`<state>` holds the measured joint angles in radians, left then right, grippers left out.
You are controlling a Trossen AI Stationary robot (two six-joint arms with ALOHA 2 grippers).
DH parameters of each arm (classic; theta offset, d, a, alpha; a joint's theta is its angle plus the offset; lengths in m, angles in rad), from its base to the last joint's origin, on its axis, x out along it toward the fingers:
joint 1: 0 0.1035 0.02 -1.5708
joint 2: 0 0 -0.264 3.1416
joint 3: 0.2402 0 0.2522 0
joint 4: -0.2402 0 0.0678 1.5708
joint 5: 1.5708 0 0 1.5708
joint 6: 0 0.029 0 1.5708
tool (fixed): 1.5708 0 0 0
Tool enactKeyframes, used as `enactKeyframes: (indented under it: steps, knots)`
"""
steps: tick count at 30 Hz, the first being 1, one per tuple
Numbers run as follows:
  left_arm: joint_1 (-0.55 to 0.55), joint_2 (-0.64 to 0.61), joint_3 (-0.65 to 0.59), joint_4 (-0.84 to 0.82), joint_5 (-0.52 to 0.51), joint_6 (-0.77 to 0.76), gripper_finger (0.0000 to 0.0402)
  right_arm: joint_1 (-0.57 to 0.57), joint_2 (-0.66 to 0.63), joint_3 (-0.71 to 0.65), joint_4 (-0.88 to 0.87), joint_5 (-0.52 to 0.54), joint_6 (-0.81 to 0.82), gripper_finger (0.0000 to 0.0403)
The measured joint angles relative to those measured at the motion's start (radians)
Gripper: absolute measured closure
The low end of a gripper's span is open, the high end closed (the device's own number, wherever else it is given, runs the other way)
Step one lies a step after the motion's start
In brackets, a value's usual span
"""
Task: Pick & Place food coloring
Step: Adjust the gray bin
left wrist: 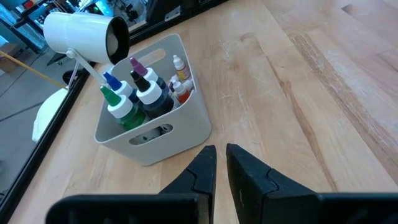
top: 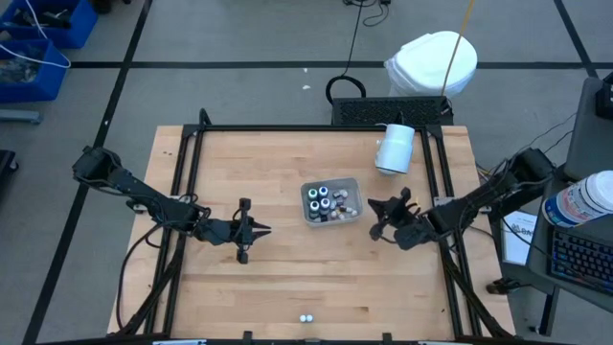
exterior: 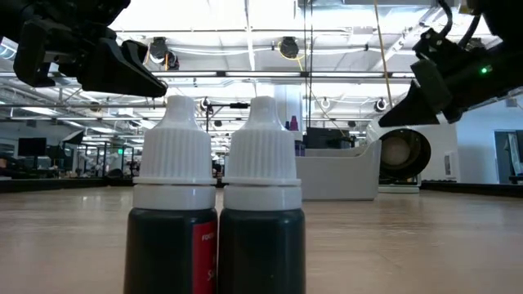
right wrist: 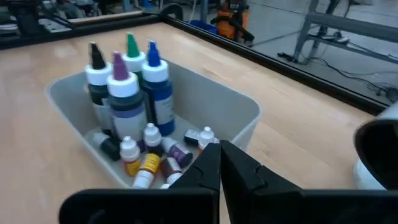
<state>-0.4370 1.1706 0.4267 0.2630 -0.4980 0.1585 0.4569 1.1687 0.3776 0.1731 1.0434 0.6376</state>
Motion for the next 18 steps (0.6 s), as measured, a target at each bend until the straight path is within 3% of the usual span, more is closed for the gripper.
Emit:
enactKeyframes:
  steps: [7,14,18]
  knots:
    - [0.000,0.000,0.000,0.000,0.000,0.001,0.0355,-0.045,0.000,-0.037,0.000,-0.006,0.060,0.0403]
    - [0.000,0.000,0.000,0.000,0.000,0.015,0.0355,-0.112,0.014,-0.074,0.024,-0.203,0.117,0.0403]
    - [0.000,0.000,0.000,0.000,0.000,0.016,0.0355,-0.130,0.065,-0.087,0.120,-0.238,0.081,0.0403]
